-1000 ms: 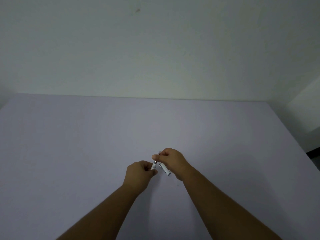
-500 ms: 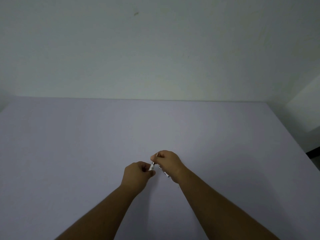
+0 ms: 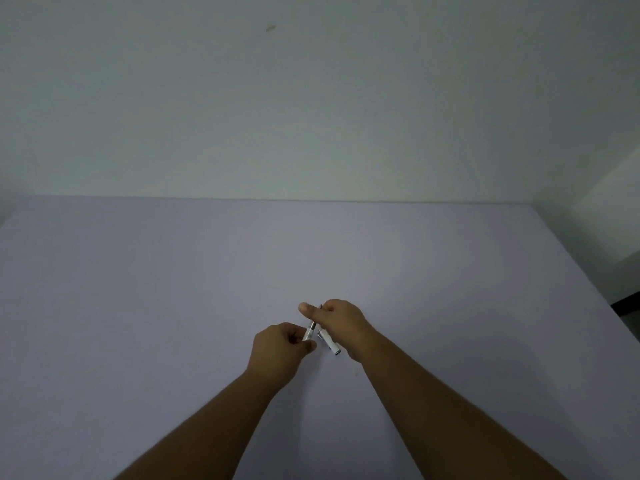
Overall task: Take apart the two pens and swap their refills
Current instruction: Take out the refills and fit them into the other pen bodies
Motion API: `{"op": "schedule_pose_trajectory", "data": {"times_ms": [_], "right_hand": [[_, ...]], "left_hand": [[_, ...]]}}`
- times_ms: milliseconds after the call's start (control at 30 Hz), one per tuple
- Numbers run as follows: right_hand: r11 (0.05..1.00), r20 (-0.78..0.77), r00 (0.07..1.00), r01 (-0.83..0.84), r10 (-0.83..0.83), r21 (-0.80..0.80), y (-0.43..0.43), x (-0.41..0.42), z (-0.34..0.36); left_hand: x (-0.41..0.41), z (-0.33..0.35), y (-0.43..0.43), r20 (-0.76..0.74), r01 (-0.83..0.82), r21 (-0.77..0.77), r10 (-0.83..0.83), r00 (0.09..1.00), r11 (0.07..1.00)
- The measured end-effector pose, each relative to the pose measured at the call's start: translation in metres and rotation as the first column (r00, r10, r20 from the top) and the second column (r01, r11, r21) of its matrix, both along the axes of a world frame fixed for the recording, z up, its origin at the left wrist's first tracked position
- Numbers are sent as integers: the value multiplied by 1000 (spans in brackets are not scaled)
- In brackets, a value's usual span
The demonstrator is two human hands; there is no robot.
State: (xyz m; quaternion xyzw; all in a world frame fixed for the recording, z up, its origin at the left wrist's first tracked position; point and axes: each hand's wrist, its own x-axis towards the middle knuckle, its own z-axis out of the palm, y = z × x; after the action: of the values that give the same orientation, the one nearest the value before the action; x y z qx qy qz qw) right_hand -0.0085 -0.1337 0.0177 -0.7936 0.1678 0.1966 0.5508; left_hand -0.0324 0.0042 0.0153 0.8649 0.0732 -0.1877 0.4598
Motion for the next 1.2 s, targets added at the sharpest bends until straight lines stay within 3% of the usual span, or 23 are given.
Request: {"op": "schedule_pose_trajectory", "data": {"times_ms": [100, 267, 400, 567, 700, 867, 1033, 1200], "right_hand": [[984, -2, 1000, 3, -3, 175, -4, -2, 1], [1000, -34, 999, 7, -7, -2, -5, -2, -1], [981, -61, 998, 8, 4, 196, -6, -6, 0], [1000, -48, 999, -7, 6, -21, -4, -4, 2], [976, -46, 999, 13, -3, 218, -5, -7, 4], [1000, -37, 999, -19, 19, -16, -3, -4, 5], [976, -40, 999, 9, 0, 217, -7, -4, 7], [999, -26, 1000, -4, 5, 39, -6, -1, 4]], "left_hand": [[3, 1, 3, 3, -20, 2, 20, 1000, 1000], [-2, 2, 0, -2, 7, 2, -7, 1000, 1000], [-2, 2, 2, 1, -9, -10, 9, 1000, 1000], [-4, 5, -1, 11, 24, 11, -24, 1000, 1000], [-2, 6, 0, 16, -1, 3, 1, 1000, 1000], [-4, 8, -3, 16, 16, 24, -16, 1000, 1000], [1, 9, 1, 20, -20, -10, 21, 1000, 1000], [0, 10, 0, 18, -4, -11, 4, 1000, 1000]]}}
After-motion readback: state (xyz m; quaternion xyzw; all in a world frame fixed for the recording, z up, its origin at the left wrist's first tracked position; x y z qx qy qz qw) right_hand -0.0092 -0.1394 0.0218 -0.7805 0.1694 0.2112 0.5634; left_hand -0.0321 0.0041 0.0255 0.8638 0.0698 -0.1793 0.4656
